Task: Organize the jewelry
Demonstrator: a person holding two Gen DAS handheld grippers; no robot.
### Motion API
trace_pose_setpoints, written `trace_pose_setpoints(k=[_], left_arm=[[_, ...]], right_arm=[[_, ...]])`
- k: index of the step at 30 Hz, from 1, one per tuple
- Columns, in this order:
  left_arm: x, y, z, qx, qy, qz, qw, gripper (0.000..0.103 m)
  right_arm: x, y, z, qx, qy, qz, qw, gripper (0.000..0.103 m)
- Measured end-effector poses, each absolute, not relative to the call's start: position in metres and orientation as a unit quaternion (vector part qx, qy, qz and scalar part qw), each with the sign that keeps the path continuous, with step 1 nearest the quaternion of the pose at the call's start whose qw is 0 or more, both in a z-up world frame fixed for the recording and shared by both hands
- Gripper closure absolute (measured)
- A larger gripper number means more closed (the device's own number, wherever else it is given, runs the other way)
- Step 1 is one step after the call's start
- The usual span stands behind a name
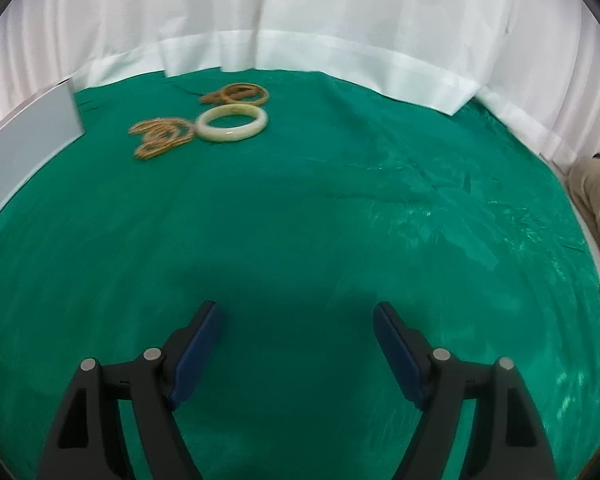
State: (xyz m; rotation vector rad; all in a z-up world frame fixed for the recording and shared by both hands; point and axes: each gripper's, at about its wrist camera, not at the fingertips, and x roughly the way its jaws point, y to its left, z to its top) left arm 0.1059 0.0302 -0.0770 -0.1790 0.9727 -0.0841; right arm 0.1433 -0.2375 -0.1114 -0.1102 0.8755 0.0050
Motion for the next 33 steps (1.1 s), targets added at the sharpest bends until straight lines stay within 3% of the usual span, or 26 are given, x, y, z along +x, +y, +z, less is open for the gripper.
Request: trace_pose_setpoints(k=[7, 33], left_arm=[[0.103, 0.027, -0.078, -0.086, 0.473, -0.039, 0.876, 0.013], [0.091, 0.051, -0.076, -0.137, 0.476, -0.013, 0.869, 0.013]], right_arm=[[0.164, -0.255, -0.116, -0.023, 0.434, -0.001, 0.901, 0.006], [0.164, -0.255, -0.116, -0.023, 0.436, 0.002, 0.900, 0.003]])
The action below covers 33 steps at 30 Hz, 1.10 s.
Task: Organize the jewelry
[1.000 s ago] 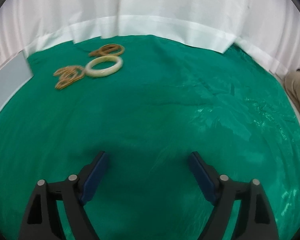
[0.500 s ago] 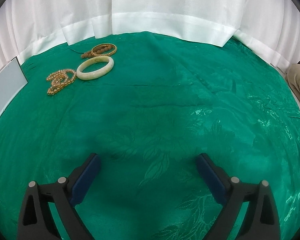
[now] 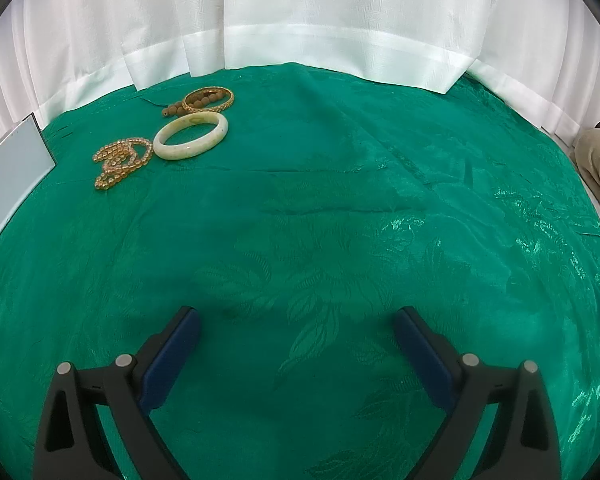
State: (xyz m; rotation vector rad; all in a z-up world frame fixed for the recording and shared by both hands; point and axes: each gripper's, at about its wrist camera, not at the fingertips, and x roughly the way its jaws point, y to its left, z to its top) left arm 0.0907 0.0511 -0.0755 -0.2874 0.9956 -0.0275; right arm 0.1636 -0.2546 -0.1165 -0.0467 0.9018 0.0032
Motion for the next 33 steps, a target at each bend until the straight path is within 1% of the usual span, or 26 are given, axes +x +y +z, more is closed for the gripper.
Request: trace_pose_setpoints(k=[33], left_arm=[[0.0924, 0.0457, -0.0843, -0.136, 0.487, -0.018, 0.863, 0.013]], right_arm=[[0.1631, -0.2558, -0.1163, -0.021, 0.436, 0.003, 0.900, 0.003]])
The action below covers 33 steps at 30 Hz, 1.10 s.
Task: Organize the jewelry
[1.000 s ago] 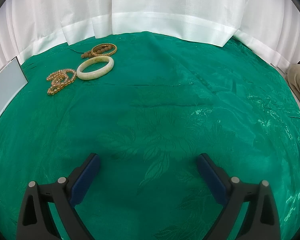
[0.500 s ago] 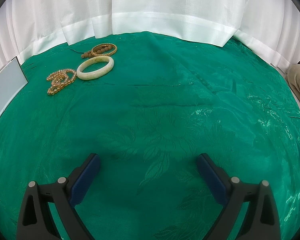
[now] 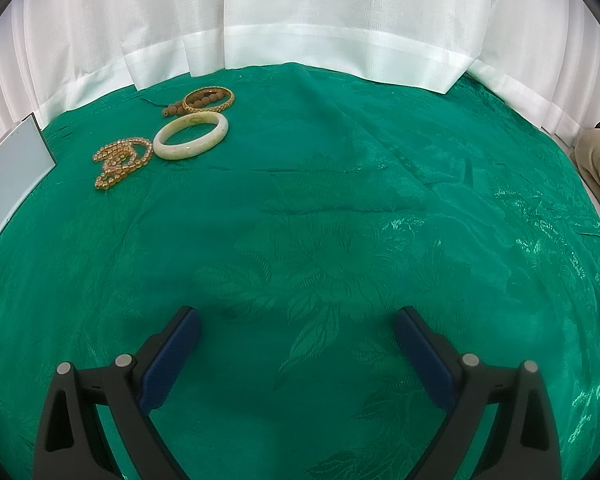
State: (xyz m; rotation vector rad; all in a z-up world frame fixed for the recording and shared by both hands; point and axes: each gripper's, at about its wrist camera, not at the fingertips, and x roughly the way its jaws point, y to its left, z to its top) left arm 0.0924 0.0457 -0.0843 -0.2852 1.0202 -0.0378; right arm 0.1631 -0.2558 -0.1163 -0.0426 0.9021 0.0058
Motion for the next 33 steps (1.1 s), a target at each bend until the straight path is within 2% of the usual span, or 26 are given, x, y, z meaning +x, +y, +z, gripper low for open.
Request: trace_pose_setpoints(k=[33], left_arm=[[0.0914, 0.0509, -0.0879, -0.140, 0.492, -0.021, 0.859, 0.013]], right_arm=[[0.1630, -0.2555, -0.1162, -0.020, 0.436, 0.003, 0.900, 0.003]])
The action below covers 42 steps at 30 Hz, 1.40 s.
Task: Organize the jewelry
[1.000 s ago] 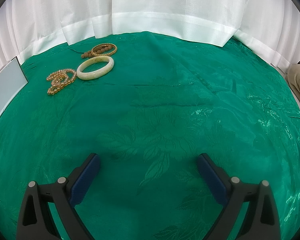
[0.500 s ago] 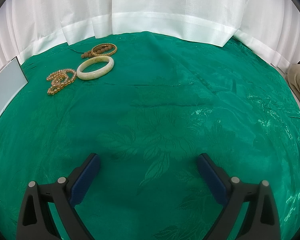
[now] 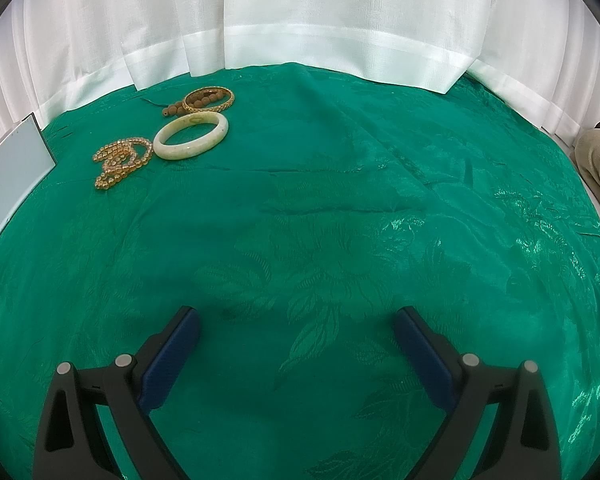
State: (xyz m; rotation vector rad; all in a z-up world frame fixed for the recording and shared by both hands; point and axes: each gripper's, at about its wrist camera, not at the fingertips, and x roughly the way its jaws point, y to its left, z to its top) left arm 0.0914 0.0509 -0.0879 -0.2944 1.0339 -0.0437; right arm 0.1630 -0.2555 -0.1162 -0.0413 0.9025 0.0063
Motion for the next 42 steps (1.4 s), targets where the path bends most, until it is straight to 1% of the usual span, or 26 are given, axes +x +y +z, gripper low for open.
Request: trace_pose_setpoints(k=[20, 42], left_arm=[[0.091, 0.060, -0.088, -0.158, 0.488, -0.016, 0.858, 0.013], [0.095, 0.059, -0.095, -0.147, 0.497, -0.018, 0.855, 0.013]], right_arm=[[0.163, -0.255, -0.116, -0.020, 0.436, 0.003, 0.900, 0.003], [0.163, -0.255, -0.116, -0.019, 0.436, 0.004, 0.900, 0.003]])
